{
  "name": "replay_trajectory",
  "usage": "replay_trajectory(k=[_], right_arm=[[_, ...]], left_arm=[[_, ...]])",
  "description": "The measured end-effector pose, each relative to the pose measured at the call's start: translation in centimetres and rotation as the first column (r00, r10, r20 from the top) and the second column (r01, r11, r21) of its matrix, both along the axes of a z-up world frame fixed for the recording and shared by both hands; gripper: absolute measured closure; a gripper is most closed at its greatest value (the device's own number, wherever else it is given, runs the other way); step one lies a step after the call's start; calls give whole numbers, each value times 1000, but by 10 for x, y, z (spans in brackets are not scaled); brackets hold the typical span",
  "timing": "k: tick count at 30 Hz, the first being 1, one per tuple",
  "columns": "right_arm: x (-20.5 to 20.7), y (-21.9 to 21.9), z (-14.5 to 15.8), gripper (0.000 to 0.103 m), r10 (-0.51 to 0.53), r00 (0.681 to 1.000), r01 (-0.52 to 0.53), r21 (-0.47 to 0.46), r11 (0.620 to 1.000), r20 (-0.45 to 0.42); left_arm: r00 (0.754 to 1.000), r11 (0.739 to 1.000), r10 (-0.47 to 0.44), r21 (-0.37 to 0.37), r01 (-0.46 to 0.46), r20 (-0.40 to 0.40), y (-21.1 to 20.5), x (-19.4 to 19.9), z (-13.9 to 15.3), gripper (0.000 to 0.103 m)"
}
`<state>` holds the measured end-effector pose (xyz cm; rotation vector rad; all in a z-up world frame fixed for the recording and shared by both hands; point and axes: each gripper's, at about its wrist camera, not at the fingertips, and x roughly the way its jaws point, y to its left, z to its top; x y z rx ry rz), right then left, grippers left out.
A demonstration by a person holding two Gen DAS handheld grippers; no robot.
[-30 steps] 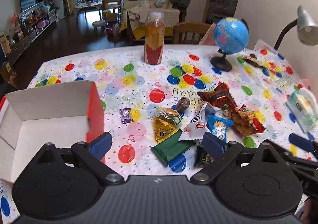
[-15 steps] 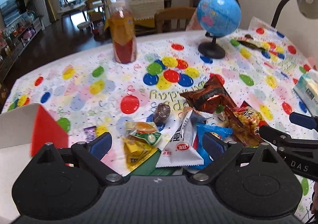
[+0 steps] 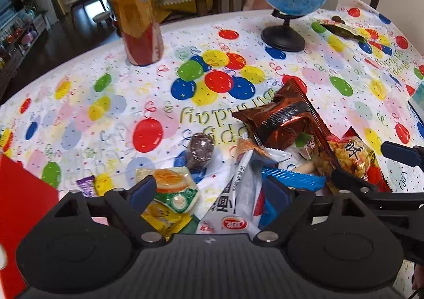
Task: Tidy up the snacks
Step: 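Grasp the white stick-candy packet with left tool while right tool grasps orange chip bag, then carry both packets over the red box and open both tools to drop them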
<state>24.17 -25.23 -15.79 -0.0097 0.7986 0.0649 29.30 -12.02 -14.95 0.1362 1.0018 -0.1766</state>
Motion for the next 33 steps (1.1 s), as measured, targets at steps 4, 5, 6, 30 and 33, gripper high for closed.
replay_trajectory(k=[4, 5, 6, 30, 33], right_arm=[[4, 1, -5, 22, 4, 1000, -3, 13, 1000, -16], [5, 1, -6, 22, 1, 1000, 0, 10, 1000, -17], [6, 1, -7, 23, 0, 1000, 0, 13, 1000, -20], [-18, 7, 13, 46, -8, 999, 7, 13, 1000, 31], [-28, 7, 21, 45, -6, 999, 5, 22, 1000, 39]], left_arm=[[999, 1000, -11, 0, 11, -37, -4, 6, -10, 30], [999, 1000, -14, 0, 14, -35, -4, 6, -11, 30], [999, 1000, -19, 1, 19, -29, -5, 6, -11, 30], [998, 996, -20, -83, 15, -61, -1, -8, -1, 90], [998, 994, -13, -107, 6, -65, 4, -15, 7, 90]])
